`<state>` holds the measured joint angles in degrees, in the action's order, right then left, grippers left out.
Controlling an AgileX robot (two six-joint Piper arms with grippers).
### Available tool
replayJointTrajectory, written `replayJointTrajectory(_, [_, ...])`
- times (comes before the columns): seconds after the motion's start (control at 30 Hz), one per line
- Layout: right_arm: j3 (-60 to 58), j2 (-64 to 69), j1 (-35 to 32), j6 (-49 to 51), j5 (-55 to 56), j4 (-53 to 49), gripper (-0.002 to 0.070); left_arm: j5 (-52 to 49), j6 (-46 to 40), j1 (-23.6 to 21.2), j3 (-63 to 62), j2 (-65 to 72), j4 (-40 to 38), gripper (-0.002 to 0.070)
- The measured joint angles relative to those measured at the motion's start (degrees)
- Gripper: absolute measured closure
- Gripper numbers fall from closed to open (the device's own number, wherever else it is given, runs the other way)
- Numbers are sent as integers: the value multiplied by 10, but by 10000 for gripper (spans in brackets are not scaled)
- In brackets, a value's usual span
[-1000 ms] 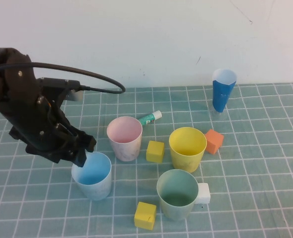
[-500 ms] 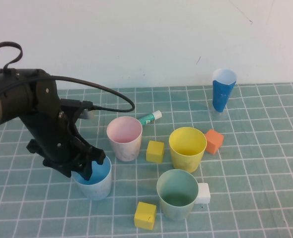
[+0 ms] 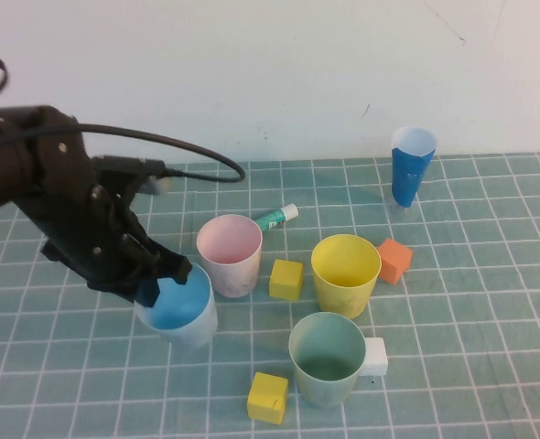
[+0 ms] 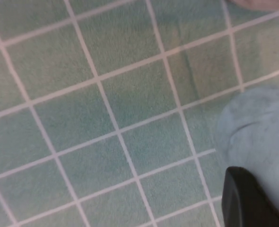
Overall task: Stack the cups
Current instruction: Pick up the blue cup, then place the blue cup on the pink cup
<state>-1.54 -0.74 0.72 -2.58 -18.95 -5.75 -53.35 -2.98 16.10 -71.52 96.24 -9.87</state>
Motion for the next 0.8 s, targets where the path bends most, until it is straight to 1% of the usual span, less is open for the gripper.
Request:
replayJointTrajectory(0.17, [0, 0, 0, 0, 0, 0, 678, -40, -9, 0, -12, -58, 5, 669])
replayJointTrajectory(0.33, [0, 0, 0, 0, 0, 0, 678, -97, -24, 0, -60, -82, 5, 669])
replayJointTrajectory(0.63, [0, 0, 0, 0, 0, 0, 678, -64, -27, 0, -154, -78, 17, 669])
replayJointTrajectory(0.8, [0, 0, 0, 0, 0, 0, 678, -61, -27, 0, -186, -32, 17, 669])
